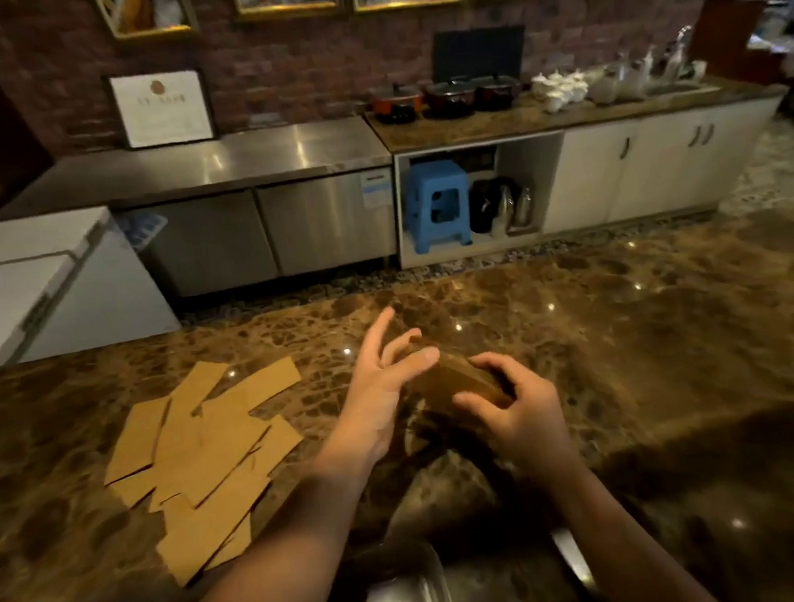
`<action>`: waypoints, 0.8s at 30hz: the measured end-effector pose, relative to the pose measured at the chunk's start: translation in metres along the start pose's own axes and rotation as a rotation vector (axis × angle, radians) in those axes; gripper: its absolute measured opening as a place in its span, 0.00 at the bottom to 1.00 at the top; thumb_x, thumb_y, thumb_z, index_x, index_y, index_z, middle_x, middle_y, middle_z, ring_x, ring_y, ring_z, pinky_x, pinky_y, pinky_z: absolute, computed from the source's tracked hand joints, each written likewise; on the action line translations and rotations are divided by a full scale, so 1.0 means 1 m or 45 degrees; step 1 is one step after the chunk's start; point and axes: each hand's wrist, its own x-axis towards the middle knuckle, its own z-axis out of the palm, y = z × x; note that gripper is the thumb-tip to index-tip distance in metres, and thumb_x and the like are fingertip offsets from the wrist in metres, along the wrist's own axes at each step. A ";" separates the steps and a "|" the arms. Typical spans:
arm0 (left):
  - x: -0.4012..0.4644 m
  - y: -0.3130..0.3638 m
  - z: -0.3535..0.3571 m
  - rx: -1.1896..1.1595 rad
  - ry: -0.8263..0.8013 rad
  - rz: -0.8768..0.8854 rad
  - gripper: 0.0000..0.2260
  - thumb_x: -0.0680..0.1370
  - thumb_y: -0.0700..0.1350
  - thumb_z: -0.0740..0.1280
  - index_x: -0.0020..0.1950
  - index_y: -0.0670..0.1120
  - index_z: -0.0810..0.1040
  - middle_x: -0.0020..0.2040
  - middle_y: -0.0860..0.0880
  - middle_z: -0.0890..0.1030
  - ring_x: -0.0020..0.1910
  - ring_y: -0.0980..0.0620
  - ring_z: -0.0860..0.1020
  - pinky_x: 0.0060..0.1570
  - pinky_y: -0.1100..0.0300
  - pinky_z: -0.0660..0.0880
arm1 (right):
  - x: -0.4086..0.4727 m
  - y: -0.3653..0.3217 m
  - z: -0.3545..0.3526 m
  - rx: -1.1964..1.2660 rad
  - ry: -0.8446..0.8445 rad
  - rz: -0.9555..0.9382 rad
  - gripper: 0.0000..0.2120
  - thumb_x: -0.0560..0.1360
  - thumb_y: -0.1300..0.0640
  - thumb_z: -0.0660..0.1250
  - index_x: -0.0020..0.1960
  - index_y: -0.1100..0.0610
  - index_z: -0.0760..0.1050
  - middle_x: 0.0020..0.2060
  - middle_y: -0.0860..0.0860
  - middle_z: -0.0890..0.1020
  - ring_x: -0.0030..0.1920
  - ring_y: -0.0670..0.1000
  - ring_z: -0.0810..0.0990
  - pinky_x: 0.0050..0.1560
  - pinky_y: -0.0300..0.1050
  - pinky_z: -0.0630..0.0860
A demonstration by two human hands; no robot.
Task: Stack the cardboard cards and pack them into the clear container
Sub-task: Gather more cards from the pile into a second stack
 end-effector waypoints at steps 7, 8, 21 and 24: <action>0.042 -0.071 0.022 0.662 0.386 -0.199 0.10 0.83 0.51 0.63 0.48 0.46 0.78 0.49 0.45 0.81 0.45 0.51 0.79 0.41 0.59 0.72 | -0.015 0.059 0.023 -0.011 -0.037 0.108 0.21 0.68 0.61 0.79 0.58 0.54 0.79 0.54 0.46 0.79 0.56 0.40 0.78 0.59 0.35 0.74; 0.047 -0.075 0.020 0.671 0.415 -0.194 0.08 0.83 0.49 0.63 0.48 0.47 0.77 0.49 0.46 0.81 0.46 0.51 0.79 0.41 0.59 0.72 | -0.015 0.063 0.027 0.034 0.005 0.133 0.19 0.69 0.61 0.78 0.57 0.54 0.79 0.54 0.47 0.78 0.56 0.39 0.77 0.58 0.31 0.73; 0.049 -0.077 0.013 0.375 0.289 -0.153 0.12 0.85 0.44 0.59 0.48 0.46 0.81 0.45 0.47 0.83 0.45 0.49 0.81 0.46 0.55 0.78 | 0.002 0.059 0.055 0.619 0.491 0.611 0.12 0.84 0.59 0.60 0.57 0.59 0.82 0.49 0.51 0.85 0.52 0.48 0.83 0.53 0.43 0.80; 0.046 -0.080 0.014 0.334 0.250 -0.145 0.16 0.85 0.42 0.57 0.44 0.45 0.81 0.47 0.44 0.83 0.46 0.47 0.80 0.49 0.51 0.77 | 0.005 0.061 0.056 0.629 0.498 0.666 0.12 0.84 0.60 0.60 0.60 0.61 0.80 0.51 0.53 0.85 0.53 0.50 0.83 0.56 0.48 0.79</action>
